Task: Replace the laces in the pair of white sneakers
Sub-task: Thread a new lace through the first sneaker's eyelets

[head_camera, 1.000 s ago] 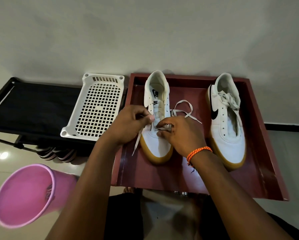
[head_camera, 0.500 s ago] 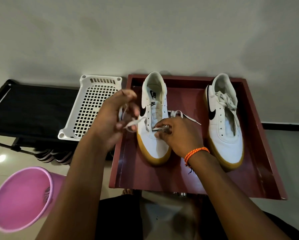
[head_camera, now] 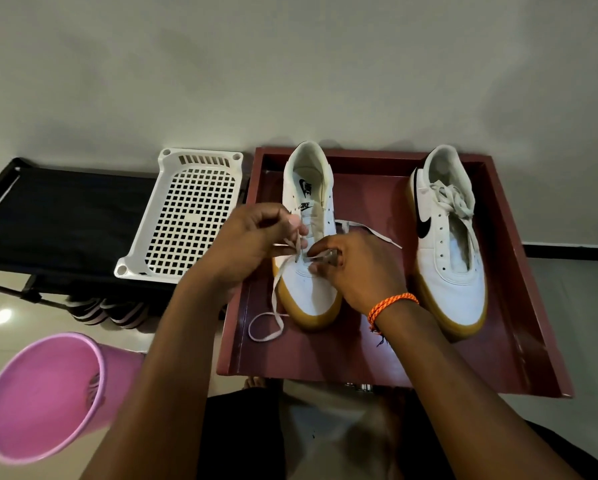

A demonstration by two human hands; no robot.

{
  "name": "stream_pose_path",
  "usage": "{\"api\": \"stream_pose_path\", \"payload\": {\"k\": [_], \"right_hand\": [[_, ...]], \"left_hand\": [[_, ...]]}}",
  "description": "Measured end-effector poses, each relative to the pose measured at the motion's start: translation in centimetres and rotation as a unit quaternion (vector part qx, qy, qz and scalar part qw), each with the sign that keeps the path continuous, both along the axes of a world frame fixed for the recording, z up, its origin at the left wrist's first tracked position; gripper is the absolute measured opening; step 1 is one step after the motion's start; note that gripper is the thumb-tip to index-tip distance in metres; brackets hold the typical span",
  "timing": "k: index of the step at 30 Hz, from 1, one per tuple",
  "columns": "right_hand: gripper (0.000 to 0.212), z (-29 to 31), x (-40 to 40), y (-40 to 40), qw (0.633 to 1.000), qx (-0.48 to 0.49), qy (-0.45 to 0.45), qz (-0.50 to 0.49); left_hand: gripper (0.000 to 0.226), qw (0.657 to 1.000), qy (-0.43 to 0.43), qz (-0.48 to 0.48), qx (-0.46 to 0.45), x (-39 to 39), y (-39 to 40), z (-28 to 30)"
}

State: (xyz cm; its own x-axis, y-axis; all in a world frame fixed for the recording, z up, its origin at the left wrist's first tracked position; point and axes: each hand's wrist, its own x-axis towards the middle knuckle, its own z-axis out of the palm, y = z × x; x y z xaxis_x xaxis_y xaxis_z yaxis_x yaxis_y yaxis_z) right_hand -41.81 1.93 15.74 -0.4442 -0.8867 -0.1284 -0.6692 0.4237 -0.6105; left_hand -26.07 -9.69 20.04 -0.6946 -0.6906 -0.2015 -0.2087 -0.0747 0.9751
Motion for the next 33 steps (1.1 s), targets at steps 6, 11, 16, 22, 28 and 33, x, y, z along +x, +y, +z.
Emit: {"api": "stream_pose_path", "payload": {"k": [6,11,16,22,28,33], "right_hand": [[0.018,0.3,0.3,0.1,1.000,-0.013,0.010,-0.006],[0.009,0.7,0.4,0.3,0.998,-0.028,0.047,0.022],[0.014,-0.3,0.3,0.5,0.993,-0.062,0.067,0.069],[0.038,0.1,-1.5,0.2,0.995,-0.076,-0.062,-0.003],[0.046,1.5,-2.4,0.8,0.899,-0.089,-0.411,-0.120],[0.046,1.6,-2.7,0.9,0.817,-0.067,-0.527,-0.223]], "left_hand": [[0.021,0.940,0.268,0.006,0.213,0.3,-0.4,1.2],[0.015,0.883,0.327,0.036,0.334,0.9,-1.1,1.5],[0.006,0.972,-0.097,0.117,-0.179,-0.5,-0.6,-1.7],[0.043,0.916,-0.136,0.012,-0.378,-1.3,-0.4,-3.4],[0.023,0.884,-0.241,-0.078,-0.392,-1.1,0.3,-3.2],[0.016,0.888,-0.251,-0.048,-0.382,-1.7,0.6,-2.9]]}}
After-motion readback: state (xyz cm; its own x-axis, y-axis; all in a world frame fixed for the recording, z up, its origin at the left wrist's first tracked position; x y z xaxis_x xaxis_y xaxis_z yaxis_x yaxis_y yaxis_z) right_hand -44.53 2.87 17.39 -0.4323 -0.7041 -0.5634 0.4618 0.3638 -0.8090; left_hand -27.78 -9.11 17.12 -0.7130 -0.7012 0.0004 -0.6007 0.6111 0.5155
